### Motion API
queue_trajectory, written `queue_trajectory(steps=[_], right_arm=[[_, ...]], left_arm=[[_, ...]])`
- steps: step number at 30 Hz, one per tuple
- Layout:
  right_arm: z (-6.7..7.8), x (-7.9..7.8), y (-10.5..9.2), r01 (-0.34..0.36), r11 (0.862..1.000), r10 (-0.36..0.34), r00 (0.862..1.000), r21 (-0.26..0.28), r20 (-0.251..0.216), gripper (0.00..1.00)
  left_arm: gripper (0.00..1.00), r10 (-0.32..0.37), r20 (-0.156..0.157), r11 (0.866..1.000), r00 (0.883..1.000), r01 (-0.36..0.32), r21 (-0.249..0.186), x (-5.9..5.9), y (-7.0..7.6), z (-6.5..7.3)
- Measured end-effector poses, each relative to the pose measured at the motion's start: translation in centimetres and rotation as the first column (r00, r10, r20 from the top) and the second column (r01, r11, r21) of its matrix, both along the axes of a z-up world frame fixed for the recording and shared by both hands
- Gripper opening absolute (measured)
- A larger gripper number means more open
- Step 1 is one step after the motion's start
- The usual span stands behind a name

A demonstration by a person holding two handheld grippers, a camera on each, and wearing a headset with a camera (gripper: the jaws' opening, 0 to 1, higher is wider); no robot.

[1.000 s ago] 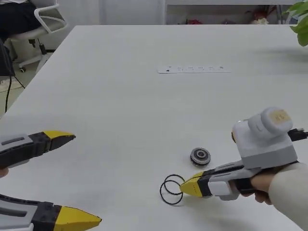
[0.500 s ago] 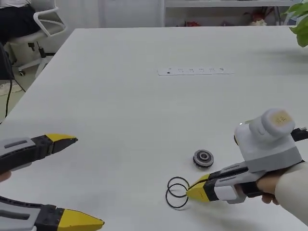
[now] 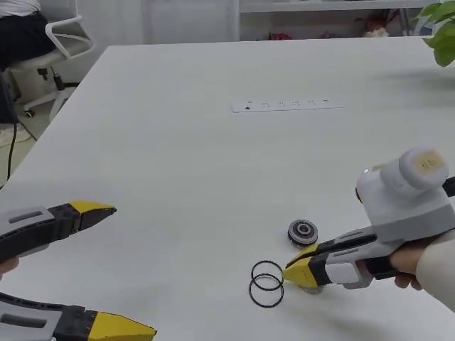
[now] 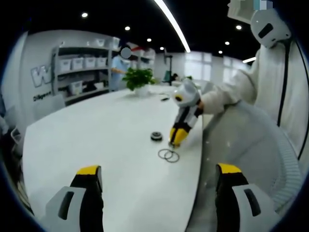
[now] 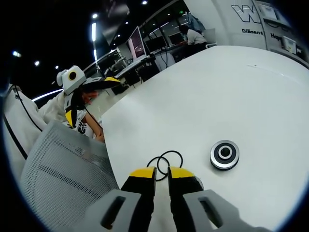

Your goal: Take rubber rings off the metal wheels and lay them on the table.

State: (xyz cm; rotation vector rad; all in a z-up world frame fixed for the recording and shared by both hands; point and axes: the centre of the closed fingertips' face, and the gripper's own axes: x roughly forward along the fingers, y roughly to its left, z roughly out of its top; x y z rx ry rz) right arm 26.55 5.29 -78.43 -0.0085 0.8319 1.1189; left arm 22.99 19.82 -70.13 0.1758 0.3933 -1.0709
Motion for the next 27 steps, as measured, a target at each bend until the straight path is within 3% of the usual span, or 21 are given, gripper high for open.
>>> queue_trajectory(steps=[13, 27], right_arm=[[1.2, 1.2, -0.5, 0.030, 0.999, -0.031, 0.998, 0.015, 0.051, 0.11], [2.1, 1.7, -0.7, 0.057, 0.997, -0.061, 0.995, 0.044, 0.078, 0.12]], left_arm=[[0.99, 0.000, -0.001, 1.000, 1.000, 0.000, -0.002, 0.2, -0.2, 0.2], [0.99, -0.005, -0.019, 1.000, 1.000, 0.005, 0.001, -0.7, -1.2, 0.2]])
